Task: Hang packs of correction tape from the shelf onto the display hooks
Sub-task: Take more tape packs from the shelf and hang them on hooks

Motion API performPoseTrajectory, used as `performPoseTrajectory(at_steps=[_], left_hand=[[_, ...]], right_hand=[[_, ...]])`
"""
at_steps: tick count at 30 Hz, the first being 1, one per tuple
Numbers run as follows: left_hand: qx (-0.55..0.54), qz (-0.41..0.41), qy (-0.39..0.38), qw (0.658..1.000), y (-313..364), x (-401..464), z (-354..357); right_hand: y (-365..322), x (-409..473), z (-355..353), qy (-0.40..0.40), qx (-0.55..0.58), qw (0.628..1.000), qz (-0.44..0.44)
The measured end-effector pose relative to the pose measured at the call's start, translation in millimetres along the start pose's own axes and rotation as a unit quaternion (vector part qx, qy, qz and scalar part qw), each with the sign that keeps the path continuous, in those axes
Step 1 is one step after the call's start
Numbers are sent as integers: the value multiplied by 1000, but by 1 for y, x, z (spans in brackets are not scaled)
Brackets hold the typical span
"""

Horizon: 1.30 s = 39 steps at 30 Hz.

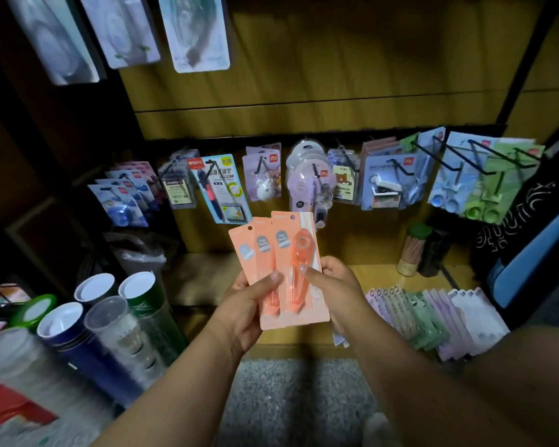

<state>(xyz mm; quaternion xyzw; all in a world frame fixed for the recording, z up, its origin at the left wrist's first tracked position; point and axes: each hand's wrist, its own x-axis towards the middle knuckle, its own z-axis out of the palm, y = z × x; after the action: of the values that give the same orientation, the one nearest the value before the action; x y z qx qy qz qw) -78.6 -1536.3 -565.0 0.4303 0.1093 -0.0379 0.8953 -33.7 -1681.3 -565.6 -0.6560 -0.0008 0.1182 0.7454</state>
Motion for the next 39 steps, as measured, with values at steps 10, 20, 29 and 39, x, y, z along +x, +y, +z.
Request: performPoseTrajectory(at_steps=[10,20,29,39], left_hand=[[18,83,22,996,31,-20,30],[86,197,93,972,87,-26,76],[99,286,102,948,141,-27,112],[82,306,121,941,154,-27,107]], right_hand=[[-40,-14,4,5,53,997,-61],[-126,-6,17,23,-11,973,-230],[-254,10,52,41,-87,914,-395],[-281,33,69,53,-70,923,-374]])
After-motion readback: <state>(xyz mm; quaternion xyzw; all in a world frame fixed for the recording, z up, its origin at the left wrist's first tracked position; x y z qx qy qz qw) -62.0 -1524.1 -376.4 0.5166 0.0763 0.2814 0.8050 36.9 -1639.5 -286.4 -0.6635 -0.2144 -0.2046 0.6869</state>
